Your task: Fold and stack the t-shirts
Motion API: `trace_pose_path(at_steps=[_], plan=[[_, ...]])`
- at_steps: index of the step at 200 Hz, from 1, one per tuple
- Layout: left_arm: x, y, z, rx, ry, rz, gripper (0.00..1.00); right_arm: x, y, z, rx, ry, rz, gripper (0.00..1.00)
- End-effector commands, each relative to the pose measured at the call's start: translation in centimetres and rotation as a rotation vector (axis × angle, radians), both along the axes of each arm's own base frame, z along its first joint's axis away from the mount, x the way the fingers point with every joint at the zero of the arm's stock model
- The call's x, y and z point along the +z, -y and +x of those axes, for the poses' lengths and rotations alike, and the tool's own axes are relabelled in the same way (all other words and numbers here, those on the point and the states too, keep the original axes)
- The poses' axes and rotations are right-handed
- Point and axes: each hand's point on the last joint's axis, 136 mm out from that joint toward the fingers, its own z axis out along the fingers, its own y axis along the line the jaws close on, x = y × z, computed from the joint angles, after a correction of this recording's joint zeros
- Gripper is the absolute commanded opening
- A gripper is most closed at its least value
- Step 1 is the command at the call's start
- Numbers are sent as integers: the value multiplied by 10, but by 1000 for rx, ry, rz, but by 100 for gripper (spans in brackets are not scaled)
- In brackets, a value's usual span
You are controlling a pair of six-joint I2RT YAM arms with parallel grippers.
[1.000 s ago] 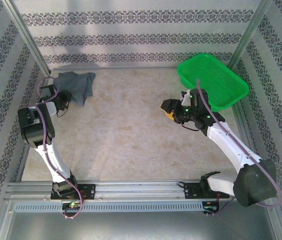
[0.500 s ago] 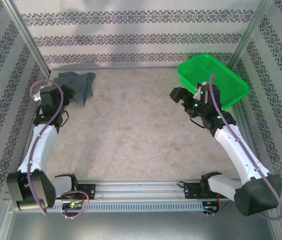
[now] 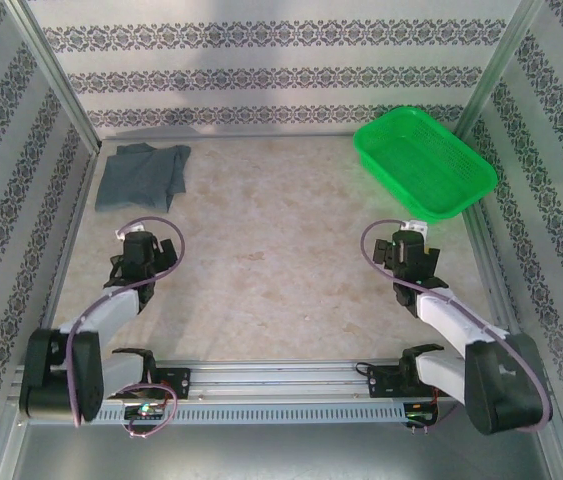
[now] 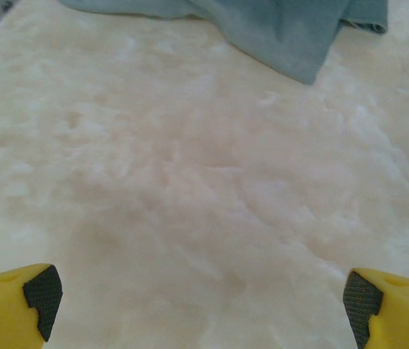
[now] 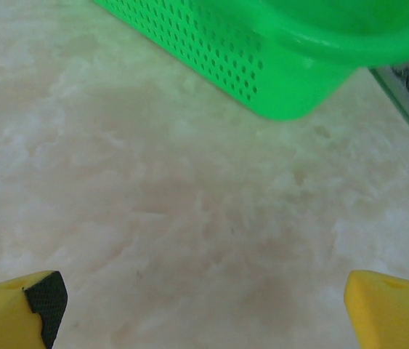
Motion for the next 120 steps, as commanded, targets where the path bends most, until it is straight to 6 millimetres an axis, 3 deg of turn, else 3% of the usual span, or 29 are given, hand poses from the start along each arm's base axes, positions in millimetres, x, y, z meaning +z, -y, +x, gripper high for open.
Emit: trace_pose_path(at_steps=[1, 11, 21, 33, 46, 67, 73, 81, 98, 120], plan=[[33, 10, 48, -95, 203, 28, 100, 34, -2, 31, 46, 163, -45, 98], [36, 11, 61, -112, 257, 28, 100, 40, -3, 41, 61, 221, -22, 98], [29, 11, 68, -137, 181, 30, 100, 41, -2, 49, 68, 261, 12, 98], [38, 15, 79, -200, 244, 88, 100, 44, -2, 59, 97, 291, 17, 98], [33, 9, 77, -185, 285, 82, 100, 45, -3, 66, 133, 305, -3, 98], [29, 27, 67, -280, 367, 88, 100, 32, 4, 69, 127, 353, 38, 98], [29, 25, 61, -263, 428, 104, 100, 21, 6, 64, 119, 345, 44, 98], [36, 18, 53, -219, 499, 123, 100, 23, 6, 65, 122, 389, 43, 98], [29, 9, 50, -161, 446, 105, 100, 17, 5, 66, 122, 337, 42, 98], [17, 24, 78, -266, 305, 89, 100, 12, -1, 70, 134, 300, 4, 98]])
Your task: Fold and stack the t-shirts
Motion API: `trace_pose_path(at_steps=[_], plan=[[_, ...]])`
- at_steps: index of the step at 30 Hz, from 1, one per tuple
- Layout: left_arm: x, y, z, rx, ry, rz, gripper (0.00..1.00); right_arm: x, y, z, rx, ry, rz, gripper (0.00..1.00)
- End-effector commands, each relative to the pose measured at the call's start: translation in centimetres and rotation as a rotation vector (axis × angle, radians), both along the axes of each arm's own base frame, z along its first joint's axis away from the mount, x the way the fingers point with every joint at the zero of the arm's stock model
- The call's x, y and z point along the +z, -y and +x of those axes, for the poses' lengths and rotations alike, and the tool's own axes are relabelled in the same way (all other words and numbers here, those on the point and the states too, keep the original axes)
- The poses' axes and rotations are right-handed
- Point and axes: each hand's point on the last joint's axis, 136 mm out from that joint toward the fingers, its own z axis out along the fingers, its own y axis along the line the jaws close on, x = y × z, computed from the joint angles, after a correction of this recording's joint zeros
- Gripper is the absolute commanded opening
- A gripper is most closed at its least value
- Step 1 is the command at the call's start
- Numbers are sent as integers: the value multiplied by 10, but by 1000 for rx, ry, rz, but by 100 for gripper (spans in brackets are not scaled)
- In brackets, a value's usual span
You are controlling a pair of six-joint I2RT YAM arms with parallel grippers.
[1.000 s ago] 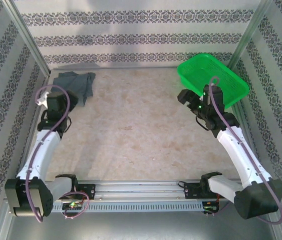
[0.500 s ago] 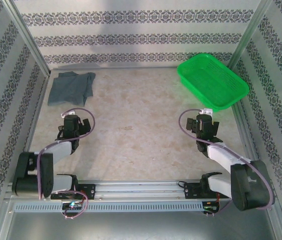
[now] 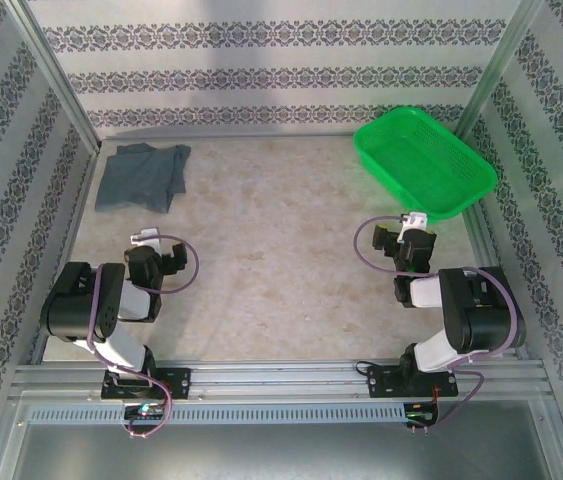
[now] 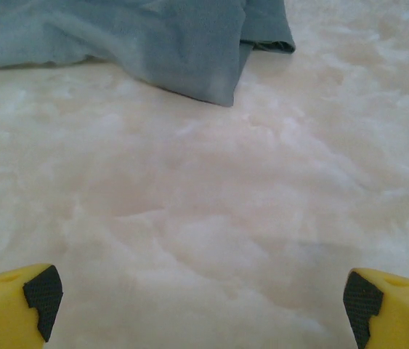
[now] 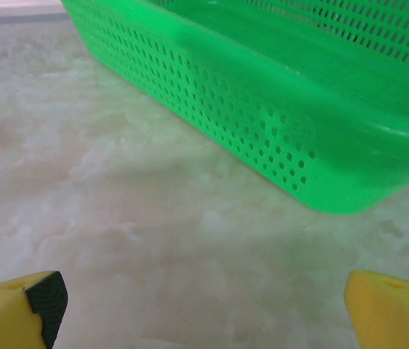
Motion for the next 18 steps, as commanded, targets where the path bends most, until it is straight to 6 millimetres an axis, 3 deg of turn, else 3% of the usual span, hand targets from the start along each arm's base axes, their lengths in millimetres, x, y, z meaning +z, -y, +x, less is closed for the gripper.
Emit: trace_pose_path(at_steps=[1, 3, 18], plan=[[42, 9, 43, -72, 73, 29, 100, 22, -10, 13, 38, 77, -37, 98], [44, 11, 43, -79, 94, 32, 100, 33, -11, 20, 42, 101, -39, 98], [44, 6, 42, -46, 93, 42, 100, 32, -25, 21, 129, 94, -37, 98]])
